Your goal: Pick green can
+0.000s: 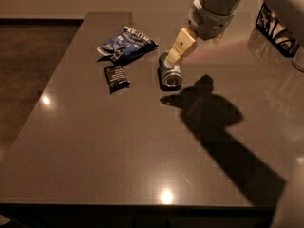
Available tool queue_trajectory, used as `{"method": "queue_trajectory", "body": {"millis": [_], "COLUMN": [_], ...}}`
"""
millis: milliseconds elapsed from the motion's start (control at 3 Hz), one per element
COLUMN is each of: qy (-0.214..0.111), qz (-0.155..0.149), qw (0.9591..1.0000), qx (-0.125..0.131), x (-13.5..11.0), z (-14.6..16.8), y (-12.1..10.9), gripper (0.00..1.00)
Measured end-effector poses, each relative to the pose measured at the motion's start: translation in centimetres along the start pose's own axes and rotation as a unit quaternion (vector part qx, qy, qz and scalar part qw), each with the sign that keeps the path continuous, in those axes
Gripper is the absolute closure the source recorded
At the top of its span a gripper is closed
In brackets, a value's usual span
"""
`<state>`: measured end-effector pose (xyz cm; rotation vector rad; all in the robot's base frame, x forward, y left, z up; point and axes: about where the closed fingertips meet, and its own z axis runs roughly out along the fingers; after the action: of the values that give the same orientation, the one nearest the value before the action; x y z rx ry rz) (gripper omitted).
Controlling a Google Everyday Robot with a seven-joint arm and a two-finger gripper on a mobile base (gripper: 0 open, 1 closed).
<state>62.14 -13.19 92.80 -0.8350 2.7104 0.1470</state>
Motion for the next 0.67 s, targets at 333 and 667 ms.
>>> {"method": "queue_trajectory", "body": {"millis": [333, 667], "qy": [0.029, 0.054], "qz": [0.037, 0.070], "qw": [0.9989, 0.9960], "qx": [0.009, 0.015], "x": [-2.4, -3.7], "z": [2.6, 4.8], "y": [0.1, -0.2], "gripper": [0.00, 0.00]}}
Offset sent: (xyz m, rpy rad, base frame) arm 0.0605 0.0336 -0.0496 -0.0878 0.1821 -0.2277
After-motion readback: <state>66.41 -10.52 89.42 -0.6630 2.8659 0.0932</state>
